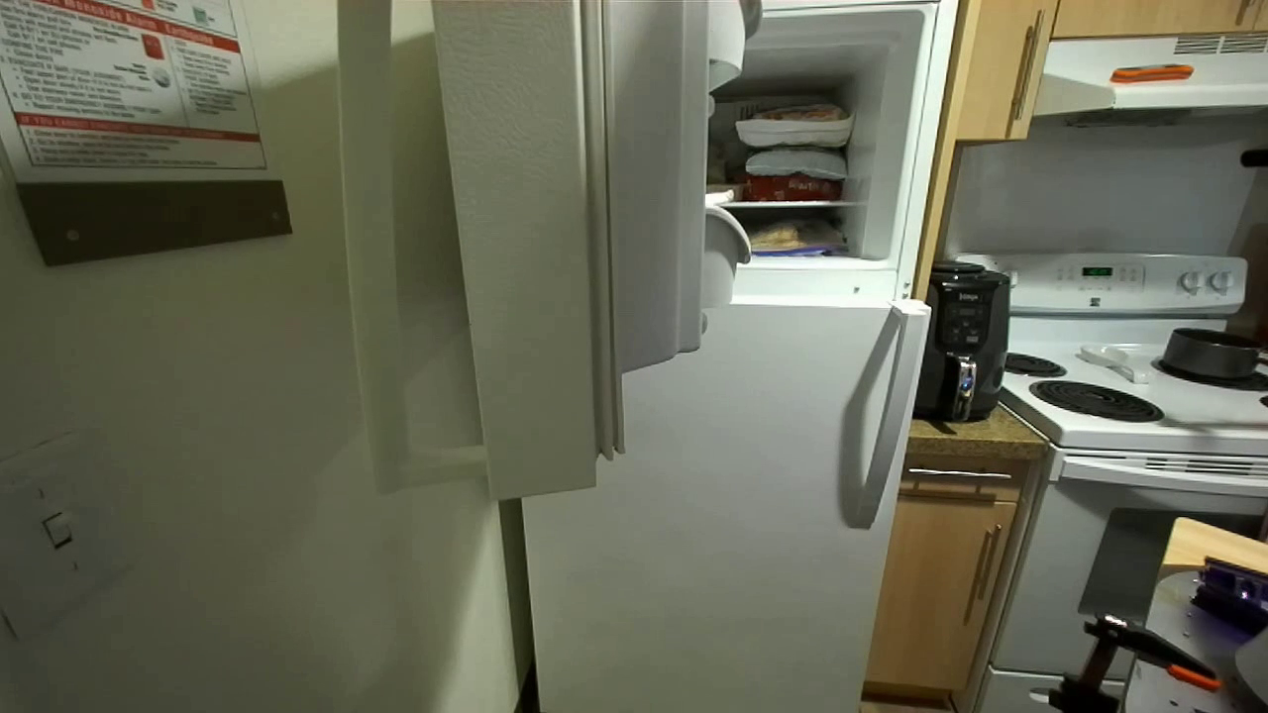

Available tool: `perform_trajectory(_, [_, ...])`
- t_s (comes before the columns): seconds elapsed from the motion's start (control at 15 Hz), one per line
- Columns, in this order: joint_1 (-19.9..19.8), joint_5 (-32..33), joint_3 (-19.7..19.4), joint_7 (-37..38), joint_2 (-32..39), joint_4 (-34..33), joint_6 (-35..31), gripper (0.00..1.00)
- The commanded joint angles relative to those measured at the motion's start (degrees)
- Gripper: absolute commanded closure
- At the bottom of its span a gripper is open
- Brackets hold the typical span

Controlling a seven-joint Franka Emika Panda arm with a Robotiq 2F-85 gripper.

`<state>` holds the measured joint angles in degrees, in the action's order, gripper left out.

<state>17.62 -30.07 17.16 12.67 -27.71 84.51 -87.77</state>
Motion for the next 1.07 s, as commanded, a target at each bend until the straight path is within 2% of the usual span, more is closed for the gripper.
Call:
perform_trajectory(0.0, [-2.6,4.9,-2.0,-1.2,-2.7,0.3,5.0,0.0])
perform_trajectory(0.4, [-7.3,13.4,-7.5,-5.1,-6.0,0.3,13.2,0.0])
perform_trajectory(0.73, [-10.8,18.2,-11.2,-8.1,-7.5,1.0,17.2,0.0])
perform_trajectory(1.0, [-12.1,24.3,-13.6,-14.9,-8.0,2.1,19.1,0.0])
